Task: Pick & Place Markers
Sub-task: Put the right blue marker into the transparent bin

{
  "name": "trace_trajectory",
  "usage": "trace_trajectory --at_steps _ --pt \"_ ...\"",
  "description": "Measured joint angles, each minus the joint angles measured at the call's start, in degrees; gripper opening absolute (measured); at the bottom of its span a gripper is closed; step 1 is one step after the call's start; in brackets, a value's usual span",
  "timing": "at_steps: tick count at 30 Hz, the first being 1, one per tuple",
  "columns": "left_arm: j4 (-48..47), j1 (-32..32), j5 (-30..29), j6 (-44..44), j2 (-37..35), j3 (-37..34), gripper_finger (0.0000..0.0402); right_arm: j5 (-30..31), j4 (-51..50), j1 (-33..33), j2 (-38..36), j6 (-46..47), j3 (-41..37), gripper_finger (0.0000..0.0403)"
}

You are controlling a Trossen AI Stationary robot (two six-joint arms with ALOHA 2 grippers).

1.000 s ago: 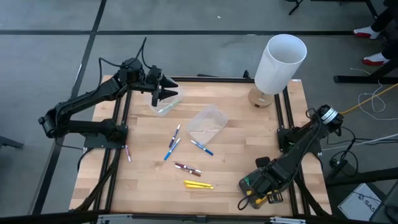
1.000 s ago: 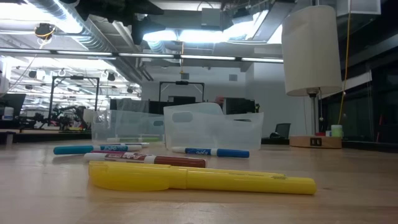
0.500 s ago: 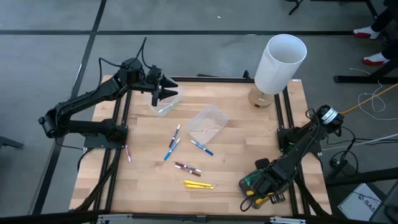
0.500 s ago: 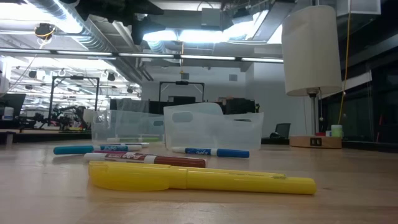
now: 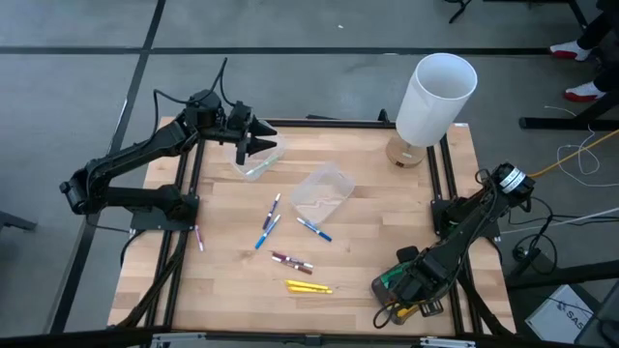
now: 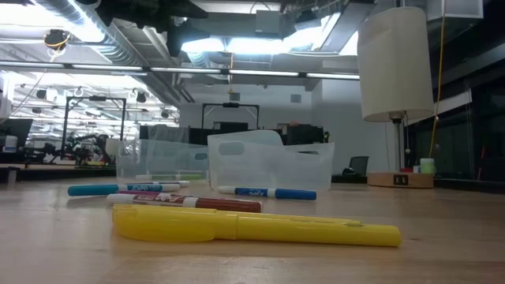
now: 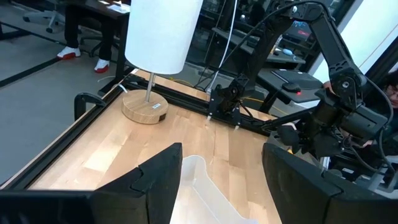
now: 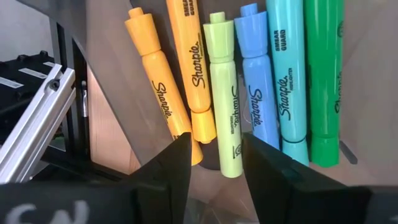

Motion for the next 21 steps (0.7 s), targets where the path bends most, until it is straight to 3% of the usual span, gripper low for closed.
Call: trace_trajectory --at_steps 8,17,21 --pt "0.0 0.0 0.17 -0.26 0.0 0.0 0.0216 0.02 -0.66 -1.05 0.0 0.04 0.92 0.0135" --pt "0.02 0.0 0.39 -0.57 0.0 0.0 0.0216 2.35 -5.51 -5.41 -0.02 0.7 7.46 0.0086" --pt "0.07 -0.01 3.22 -0.55 0.0 0.0 0.0216 4.51 -7.17 -7.55 -0.02 1.05 10.85 0.0067"
